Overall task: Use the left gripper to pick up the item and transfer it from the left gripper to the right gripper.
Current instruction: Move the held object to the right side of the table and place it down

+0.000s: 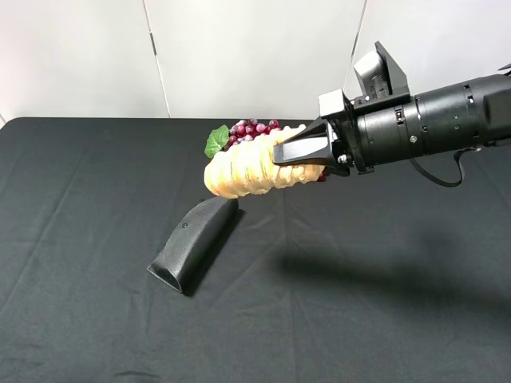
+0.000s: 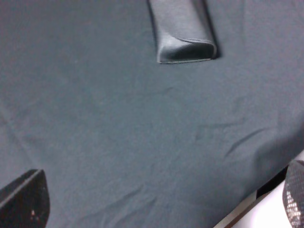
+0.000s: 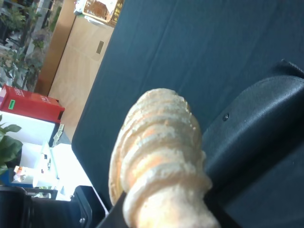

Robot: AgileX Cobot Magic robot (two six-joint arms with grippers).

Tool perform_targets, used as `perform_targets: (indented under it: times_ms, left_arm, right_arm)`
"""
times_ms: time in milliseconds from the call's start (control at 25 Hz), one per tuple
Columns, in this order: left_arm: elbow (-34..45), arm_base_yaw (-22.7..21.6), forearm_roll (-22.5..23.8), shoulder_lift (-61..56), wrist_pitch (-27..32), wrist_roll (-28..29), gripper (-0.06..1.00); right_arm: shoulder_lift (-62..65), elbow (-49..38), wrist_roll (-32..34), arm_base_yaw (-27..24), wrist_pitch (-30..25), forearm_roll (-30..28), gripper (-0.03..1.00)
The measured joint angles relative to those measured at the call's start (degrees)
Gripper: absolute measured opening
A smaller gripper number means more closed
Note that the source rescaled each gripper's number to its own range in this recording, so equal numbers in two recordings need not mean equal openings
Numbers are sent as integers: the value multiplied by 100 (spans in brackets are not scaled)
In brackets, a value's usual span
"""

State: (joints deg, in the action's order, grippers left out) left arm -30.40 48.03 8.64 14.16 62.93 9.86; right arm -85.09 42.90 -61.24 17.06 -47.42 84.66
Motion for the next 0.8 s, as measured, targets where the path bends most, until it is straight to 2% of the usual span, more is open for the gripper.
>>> perform_targets:
  times_ms: [200,640,800]
  left_arm:
    - [181,5,-215,-286,-156,-200,98]
    - [187,-25,-227,-330,-168,-241,98]
    - [187,-692,-233,-330,-168,-241,98]
  right_arm:
    - [0,0,159,0,105,0,0]
    - [0,0,269,0,294,-129,0]
    - [0,0,269,0,305,-167,0]
